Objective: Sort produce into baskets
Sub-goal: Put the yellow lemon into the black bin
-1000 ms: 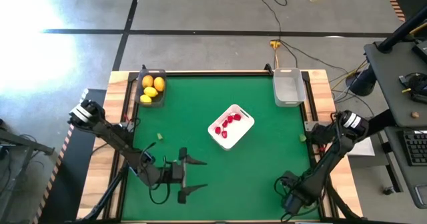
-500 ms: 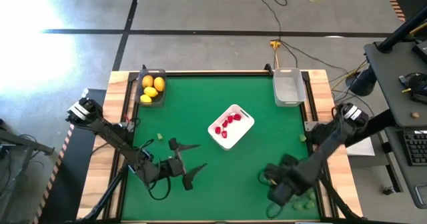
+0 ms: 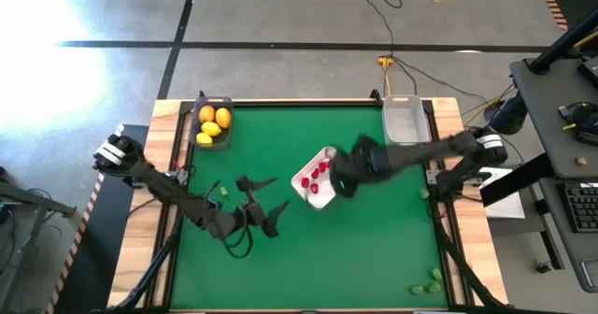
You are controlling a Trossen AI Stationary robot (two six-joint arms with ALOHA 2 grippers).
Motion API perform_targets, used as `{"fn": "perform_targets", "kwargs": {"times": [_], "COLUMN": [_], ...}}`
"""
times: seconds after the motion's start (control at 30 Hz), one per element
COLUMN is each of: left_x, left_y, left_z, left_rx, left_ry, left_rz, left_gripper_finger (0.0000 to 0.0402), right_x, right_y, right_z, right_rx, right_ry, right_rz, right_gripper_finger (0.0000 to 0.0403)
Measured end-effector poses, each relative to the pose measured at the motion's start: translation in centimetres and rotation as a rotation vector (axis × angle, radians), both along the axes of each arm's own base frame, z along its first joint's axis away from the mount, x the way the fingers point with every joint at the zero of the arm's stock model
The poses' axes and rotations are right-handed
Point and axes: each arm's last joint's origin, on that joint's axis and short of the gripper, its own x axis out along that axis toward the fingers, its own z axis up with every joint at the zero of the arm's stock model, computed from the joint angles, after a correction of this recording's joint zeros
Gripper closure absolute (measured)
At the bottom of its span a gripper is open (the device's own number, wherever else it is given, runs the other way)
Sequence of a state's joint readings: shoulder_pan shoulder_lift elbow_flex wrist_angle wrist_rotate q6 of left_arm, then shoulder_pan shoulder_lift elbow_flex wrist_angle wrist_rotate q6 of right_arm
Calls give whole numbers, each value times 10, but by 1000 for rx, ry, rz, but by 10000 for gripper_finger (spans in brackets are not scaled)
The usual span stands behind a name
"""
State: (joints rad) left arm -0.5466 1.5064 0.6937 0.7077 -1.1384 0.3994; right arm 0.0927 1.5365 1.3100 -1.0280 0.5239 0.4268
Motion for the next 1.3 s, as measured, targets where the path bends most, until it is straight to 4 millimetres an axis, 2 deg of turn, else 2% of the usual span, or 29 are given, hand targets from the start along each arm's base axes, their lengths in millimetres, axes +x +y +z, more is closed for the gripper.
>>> {"fn": "perform_targets", "kwargs": {"times": [0.1, 0.23, 0.3, 0.4, 0.53, 0.67, 0.8, 0.9, 1.03, 1.13, 1.3], "left_x": [-2, -10, -16, -26, -35, -36, -31, -24, -8, 0, -3], "left_y": [25, 61, 78, 99, 110, 110, 115, 124, 147, 167, 187], "left_z": [-9, -11, -13, -18, -26, -29, -29, -27, -26, -29, -30], "left_rx": [-45, -187, -266, -372, -438, -393, -403, -437, -558, -620, -642], "left_ry": [-16, -100, -150, -228, -267, -229, -238, -261, -239, -155, -145], "left_rz": [62, 36, 44, 93, 128, 128, 157, 181, 131, 50, -113], "left_gripper_finger": [76, 76, 76, 76, 76, 76, 76, 78, 82, 90, 102], "right_x": [11, 21, 22, 22, 25, 27, 32, 37, 46, 54, 63], "right_y": [-47, -103, -126, -145, -150, -145, -136, -136, -146, -155, -169], "right_z": [-5, -13, -21, -36, -49, -50, -45, -40, -42, -50, -80], "right_rx": [-28, -69, -40, 124, 273, 381, 508, 475, 290, 199, 199], "right_ry": [-10, -59, -67, -78, -87, -120, -156, -175, -238, -278, -247], "right_rz": [-56, -114, -136, -153, -143, -130, -41, 25, 83, 97, 91], "right_gripper_finger": [167, 170, 169, 167, 169, 169, 166, 167, 170, 168, 165]}}
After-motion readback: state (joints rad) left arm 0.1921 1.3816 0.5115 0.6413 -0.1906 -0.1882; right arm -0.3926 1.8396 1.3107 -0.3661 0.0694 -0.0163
